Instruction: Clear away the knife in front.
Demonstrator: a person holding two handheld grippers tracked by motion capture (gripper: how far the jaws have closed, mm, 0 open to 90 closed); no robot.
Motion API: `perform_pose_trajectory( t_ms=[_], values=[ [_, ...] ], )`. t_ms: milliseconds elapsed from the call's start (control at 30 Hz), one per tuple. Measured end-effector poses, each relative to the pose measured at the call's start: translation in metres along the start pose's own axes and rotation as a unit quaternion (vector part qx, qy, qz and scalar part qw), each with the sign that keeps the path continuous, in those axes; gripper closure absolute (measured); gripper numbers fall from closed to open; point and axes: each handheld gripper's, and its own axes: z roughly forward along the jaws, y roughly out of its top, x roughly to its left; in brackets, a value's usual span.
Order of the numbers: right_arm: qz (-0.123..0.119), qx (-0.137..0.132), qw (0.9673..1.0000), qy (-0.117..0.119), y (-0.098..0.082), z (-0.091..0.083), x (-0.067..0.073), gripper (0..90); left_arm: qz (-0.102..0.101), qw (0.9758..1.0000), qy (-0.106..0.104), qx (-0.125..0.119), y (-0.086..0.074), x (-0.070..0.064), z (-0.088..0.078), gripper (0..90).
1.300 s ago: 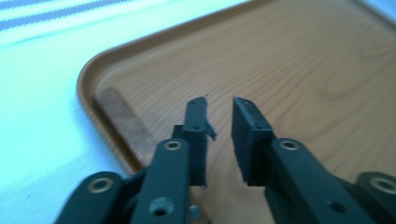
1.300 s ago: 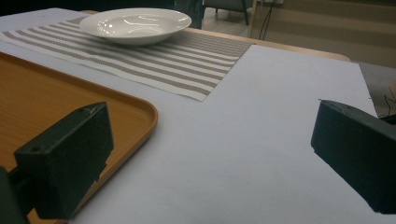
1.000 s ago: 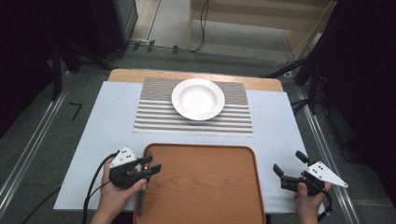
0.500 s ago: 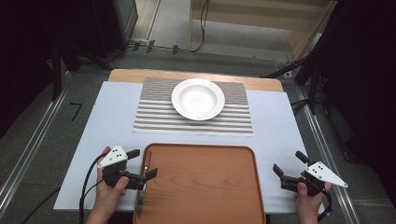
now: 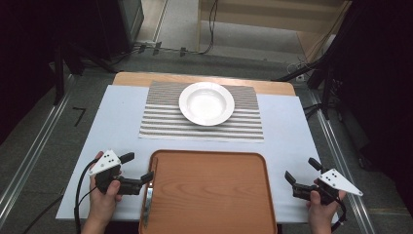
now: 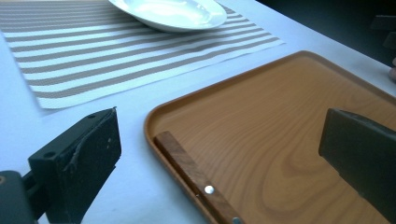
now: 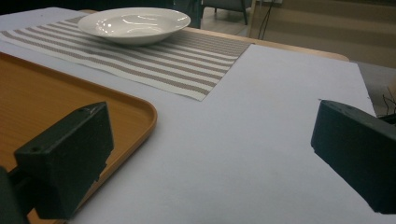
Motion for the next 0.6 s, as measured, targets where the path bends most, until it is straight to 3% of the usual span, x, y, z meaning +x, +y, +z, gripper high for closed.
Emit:
perform_pose_trajectory(
  t_ms=[200,600],
  values=[
    [0.0,0.0,1.0,0.001,0.0,0.0,0.0,0.0,0.003,0.9999,0.015,0.001,-0.001,0.01,-0.009,0.0],
    [0.0,0.001,1.0,-0.002,0.0,0.0,0.0,0.0,-0.011,0.9991,0.04,-0.006,-0.01,0.034,-0.028,0.0]
  ],
)
